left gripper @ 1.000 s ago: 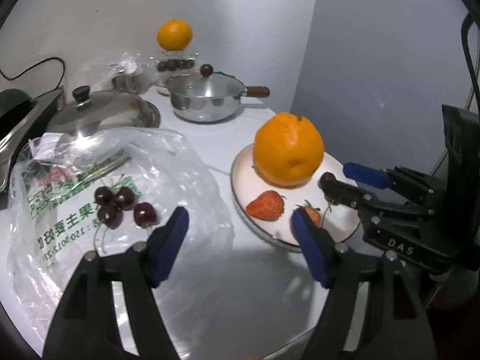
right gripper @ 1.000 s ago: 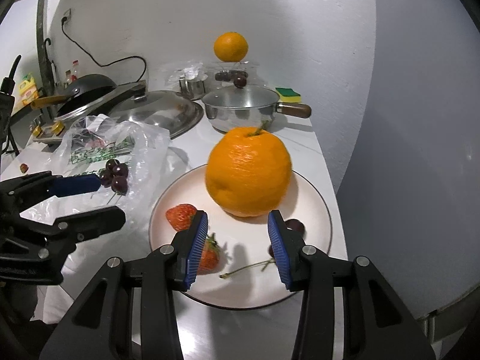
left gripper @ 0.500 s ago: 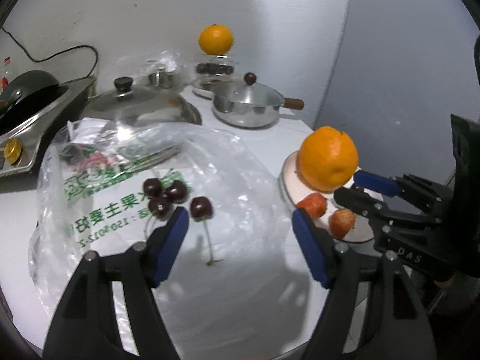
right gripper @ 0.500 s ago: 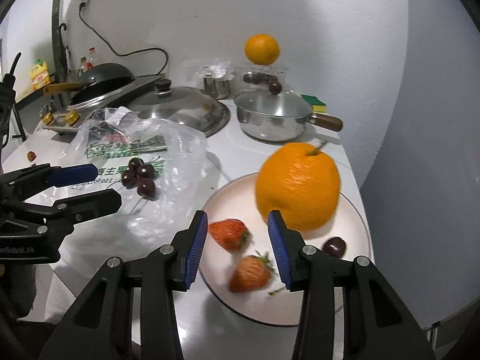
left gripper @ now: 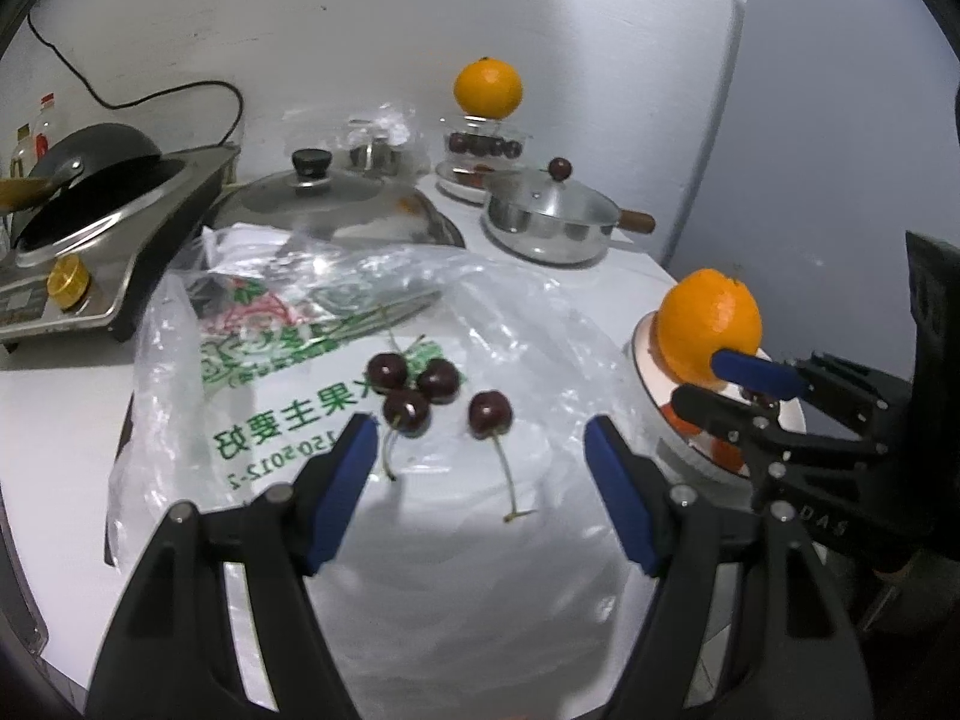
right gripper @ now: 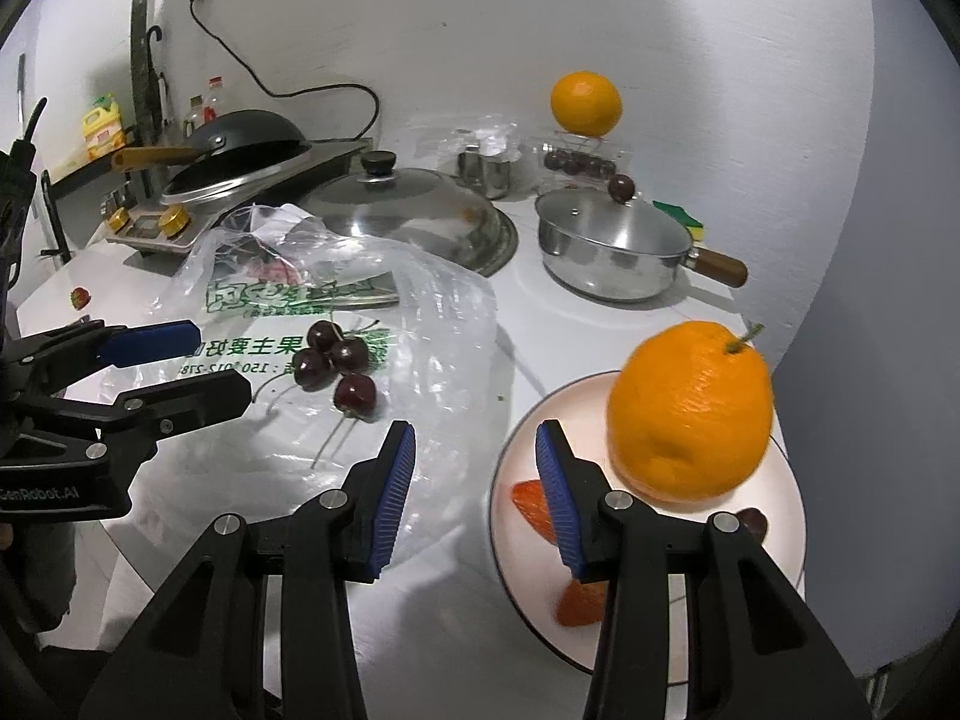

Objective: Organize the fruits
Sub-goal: 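Move both grippers back to the cherries on the plastic bag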

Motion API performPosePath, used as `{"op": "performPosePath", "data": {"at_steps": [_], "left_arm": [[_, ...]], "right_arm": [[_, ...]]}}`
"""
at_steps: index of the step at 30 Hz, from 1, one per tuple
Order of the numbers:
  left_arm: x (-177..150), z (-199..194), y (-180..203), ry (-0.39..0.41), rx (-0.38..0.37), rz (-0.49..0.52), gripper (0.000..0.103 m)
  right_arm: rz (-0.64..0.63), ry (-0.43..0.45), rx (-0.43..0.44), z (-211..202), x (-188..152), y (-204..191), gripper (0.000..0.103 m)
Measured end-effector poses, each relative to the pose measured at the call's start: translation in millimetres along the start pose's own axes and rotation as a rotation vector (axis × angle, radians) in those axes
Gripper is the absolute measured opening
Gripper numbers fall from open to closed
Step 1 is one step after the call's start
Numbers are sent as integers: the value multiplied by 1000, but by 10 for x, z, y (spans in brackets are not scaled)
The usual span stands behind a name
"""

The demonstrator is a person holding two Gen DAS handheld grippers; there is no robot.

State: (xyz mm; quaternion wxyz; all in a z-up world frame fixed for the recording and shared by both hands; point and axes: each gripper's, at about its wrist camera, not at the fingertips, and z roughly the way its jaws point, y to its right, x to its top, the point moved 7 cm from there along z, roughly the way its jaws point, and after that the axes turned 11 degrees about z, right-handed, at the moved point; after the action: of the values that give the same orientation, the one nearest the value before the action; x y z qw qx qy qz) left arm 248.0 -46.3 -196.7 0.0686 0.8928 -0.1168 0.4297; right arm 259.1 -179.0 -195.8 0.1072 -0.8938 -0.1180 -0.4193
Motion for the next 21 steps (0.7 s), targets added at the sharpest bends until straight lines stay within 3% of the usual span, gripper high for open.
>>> {"op": "performPosePath", "data": {"at_steps": [21], "left_arm": [[-133,73,-515,-15,49,-63,73]], "right_arm": [[-59,-36,53,328,93,-473,44]]}}
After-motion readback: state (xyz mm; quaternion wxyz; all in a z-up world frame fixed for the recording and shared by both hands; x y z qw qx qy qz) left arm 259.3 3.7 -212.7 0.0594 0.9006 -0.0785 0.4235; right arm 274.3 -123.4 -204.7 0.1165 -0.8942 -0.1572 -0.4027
